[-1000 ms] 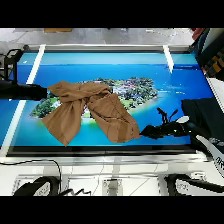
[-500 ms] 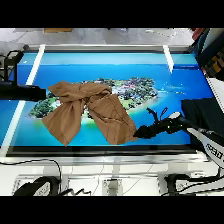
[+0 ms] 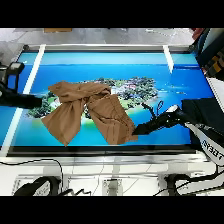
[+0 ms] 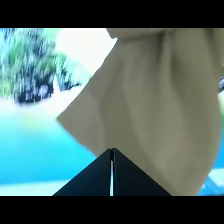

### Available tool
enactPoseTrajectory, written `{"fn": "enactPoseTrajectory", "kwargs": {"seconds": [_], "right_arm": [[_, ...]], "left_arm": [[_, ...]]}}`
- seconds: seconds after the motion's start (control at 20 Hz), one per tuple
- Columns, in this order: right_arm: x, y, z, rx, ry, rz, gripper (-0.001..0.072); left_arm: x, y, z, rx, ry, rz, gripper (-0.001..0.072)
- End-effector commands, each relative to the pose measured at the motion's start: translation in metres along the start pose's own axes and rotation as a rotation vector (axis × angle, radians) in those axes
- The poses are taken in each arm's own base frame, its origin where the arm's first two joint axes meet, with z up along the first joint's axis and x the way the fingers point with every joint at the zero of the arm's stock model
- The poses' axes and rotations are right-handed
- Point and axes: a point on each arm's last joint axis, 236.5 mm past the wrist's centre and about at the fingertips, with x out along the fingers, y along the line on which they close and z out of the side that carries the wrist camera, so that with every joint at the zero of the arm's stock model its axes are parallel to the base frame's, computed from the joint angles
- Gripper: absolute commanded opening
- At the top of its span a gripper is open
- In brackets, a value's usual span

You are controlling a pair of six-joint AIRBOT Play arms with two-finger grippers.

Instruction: Fold the clothes and pants, and hang the long-sleeved shirts on hangers.

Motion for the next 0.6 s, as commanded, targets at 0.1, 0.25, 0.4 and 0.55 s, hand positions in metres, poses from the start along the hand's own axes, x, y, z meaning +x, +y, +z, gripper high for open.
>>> {"fn": "enactPoseTrajectory", "kwargs": {"seconds": [0.1,0.25,0.4,0.55], "right_arm": [[0.0,0.0,-0.005,0.003,0.034,-0.016,0.0413],[0.001,-0.015,-0.02,0.037,0.105,-0.09,0.0412],[0.007,-0.028,-0.032,0.051,0.167,-0.176,0.0412],[0.023,0.002,-0.015,0.0,0.112,-0.078,0.041]], "left_arm": [[0.039,0.01,-0.074,-0.119,0.172,-0.101,0.0017],[0.051,-0.001,-0.101,-0.244,0.201,-0.227,0.0016],[0.061,-0.005,-0.124,-0.317,0.244,-0.262,0.0089],[0.069,-0.014,-0.142,-0.329,0.29,-0.283,0.0424]]}}
